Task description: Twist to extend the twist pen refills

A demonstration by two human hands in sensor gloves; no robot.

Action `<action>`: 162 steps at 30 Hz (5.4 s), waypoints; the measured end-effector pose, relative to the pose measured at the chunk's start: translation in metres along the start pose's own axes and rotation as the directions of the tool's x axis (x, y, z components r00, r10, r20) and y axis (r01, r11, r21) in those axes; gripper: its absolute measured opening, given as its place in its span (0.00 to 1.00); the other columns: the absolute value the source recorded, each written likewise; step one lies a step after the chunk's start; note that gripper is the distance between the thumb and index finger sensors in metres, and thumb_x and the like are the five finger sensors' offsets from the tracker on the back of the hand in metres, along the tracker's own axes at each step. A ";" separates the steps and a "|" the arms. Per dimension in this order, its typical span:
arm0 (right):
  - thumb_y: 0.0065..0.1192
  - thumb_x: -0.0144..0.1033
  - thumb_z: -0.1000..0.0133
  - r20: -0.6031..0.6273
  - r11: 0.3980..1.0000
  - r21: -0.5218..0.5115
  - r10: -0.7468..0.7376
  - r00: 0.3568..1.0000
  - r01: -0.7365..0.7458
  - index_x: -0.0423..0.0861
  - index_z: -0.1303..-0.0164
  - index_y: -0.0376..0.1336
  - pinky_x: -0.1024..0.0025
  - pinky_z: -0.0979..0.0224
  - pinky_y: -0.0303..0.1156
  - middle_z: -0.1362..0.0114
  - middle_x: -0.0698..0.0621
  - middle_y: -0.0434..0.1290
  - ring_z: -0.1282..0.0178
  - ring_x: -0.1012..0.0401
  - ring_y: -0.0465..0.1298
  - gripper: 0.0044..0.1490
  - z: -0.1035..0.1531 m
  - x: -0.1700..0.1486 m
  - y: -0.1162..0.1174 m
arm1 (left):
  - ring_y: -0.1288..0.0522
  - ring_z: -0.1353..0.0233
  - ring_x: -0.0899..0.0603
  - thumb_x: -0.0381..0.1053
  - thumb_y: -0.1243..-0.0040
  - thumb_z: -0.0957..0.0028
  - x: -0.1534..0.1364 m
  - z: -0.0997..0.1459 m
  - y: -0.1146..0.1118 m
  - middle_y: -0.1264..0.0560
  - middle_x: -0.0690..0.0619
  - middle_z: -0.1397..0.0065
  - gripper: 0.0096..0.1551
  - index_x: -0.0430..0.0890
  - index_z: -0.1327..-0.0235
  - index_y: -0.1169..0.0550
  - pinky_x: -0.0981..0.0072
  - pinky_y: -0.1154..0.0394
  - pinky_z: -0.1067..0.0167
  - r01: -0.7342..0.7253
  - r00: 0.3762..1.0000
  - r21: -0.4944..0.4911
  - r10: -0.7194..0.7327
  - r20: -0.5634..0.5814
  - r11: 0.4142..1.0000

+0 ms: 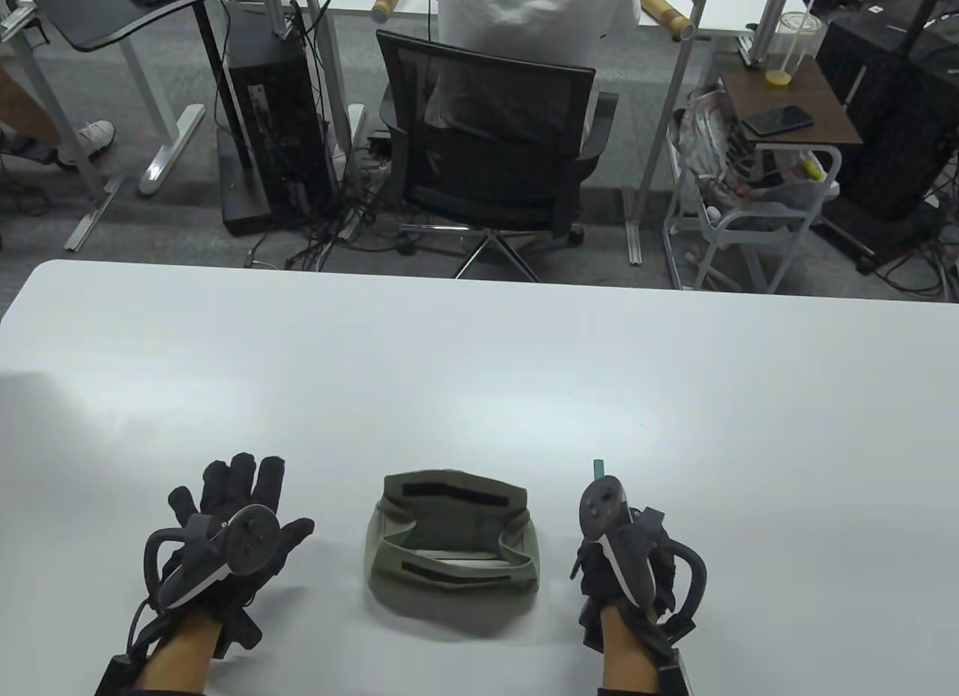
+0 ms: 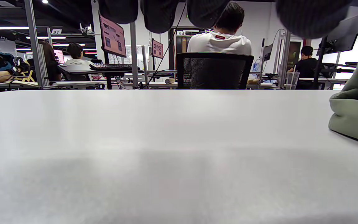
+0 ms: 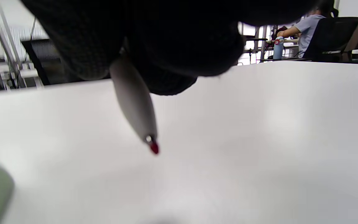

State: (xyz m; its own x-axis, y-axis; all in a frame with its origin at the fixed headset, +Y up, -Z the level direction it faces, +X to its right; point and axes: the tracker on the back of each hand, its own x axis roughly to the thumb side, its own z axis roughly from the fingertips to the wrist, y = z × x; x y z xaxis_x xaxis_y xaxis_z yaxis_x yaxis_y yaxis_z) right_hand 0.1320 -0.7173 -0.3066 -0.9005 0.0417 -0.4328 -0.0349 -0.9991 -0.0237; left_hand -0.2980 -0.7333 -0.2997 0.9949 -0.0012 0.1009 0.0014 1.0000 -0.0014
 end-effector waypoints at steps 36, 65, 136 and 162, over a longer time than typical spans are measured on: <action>0.73 0.54 0.64 0.016 0.989 0.134 0.063 0.998 -0.065 0.45 0.44 0.73 0.71 0.66 0.79 0.51 0.47 0.84 0.69 0.62 0.83 0.40 -0.007 0.009 0.032 | 0.43 0.15 0.22 0.68 0.45 0.42 0.054 -0.015 0.033 0.37 0.36 0.12 0.52 0.43 0.12 0.41 0.12 0.55 0.34 -0.088 0.989 0.017 0.085 0.121 0.996; 0.70 0.42 0.61 0.644 0.978 0.022 0.145 0.751 -0.208 0.51 0.37 0.68 0.76 0.63 0.81 0.34 0.48 0.77 0.62 0.65 0.83 0.38 0.059 0.133 0.035 | 0.17 0.44 0.39 0.61 0.33 0.48 0.120 -0.083 0.023 0.14 0.50 0.50 0.25 0.48 0.45 0.15 0.19 0.44 0.32 -0.061 0.986 -0.010 0.062 0.153 0.998; 0.65 0.41 0.58 0.565 0.807 -0.074 -0.451 0.691 0.587 0.47 0.48 0.72 0.75 0.71 0.79 0.51 0.47 0.83 0.74 0.67 0.82 0.28 0.081 0.068 -0.042 | 0.16 0.40 0.36 0.53 0.32 0.46 0.174 -0.008 0.157 0.14 0.46 0.43 0.27 0.42 0.37 0.17 0.19 0.42 0.32 -0.382 0.894 0.263 0.283 0.347 0.886; 0.66 0.44 0.58 0.548 0.789 -0.057 -0.488 0.680 0.612 0.46 0.43 0.71 0.73 0.69 0.79 0.46 0.47 0.82 0.73 0.65 0.83 0.33 0.079 0.066 -0.040 | 0.17 0.37 0.39 0.44 0.35 0.45 0.135 -0.027 0.155 0.14 0.47 0.37 0.26 0.46 0.32 0.20 0.23 0.42 0.30 -0.609 0.750 0.170 0.492 0.442 0.775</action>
State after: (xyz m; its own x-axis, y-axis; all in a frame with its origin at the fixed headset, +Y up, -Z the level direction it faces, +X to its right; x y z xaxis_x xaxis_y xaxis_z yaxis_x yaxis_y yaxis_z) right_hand 0.0400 -0.6755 -0.2629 -0.8326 0.5122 0.2108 -0.5537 -0.7622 -0.3353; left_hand -0.1605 -0.5783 -0.3133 0.7023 0.4918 0.5147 -0.6217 0.7759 0.1069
